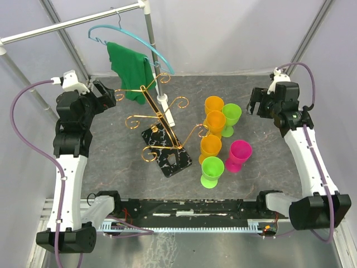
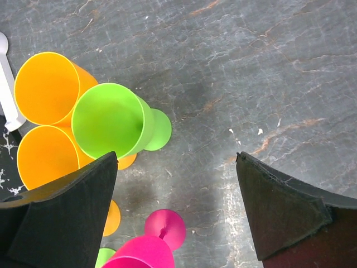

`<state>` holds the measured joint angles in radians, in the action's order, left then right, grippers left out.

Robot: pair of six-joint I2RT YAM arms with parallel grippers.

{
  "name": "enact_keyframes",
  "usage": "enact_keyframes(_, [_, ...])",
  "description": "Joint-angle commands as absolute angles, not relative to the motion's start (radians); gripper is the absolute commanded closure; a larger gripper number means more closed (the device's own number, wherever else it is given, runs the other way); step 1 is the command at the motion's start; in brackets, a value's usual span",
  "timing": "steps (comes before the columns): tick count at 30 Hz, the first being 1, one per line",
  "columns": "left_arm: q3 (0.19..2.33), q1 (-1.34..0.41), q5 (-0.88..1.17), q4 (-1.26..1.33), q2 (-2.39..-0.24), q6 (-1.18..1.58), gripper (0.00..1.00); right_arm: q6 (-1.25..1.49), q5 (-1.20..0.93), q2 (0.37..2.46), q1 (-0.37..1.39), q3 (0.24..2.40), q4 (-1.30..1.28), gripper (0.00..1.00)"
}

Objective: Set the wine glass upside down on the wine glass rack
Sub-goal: Pick up the wine glass at the center of the board.

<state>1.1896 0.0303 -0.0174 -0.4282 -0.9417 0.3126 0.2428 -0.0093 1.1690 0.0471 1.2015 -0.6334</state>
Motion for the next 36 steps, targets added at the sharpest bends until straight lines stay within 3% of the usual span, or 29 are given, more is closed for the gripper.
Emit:
enact_keyframes(1, [1.187,0.028,0.028,-0.385,-0.93,0.245,0.01,0.271,-0.031,1.242,0.084,1.252,-0.574,0.06])
enact_keyframes(9, [1.175,0.029,0.032,-0.383,-0.92,0.222,0.01,0.273,0.043,1.417,0.159,1.288,-0.542,0.11])
enact_keyframes(14, [1.155,0.029,0.044,-0.37,-0.921,0.231,0.01,0.255,0.083,1.46,0.173,1.289,-0.521,0.2])
enact_keyframes(20, [1.143,0.029,0.054,-0.365,-0.925,0.236,0.01,0.237,0.082,1.505,0.176,1.308,-0.53,0.58])
enact_keyframes(29, [1.142,0.029,0.094,-0.366,-0.927,0.273,0.01,0.222,0.089,1.517,0.176,1.318,-0.543,0.98])
enact_keyframes(36, [1.167,0.028,0.111,-0.375,-0.944,0.36,0.01,0.197,0.13,1.463,0.176,1.345,-0.589,0.99])
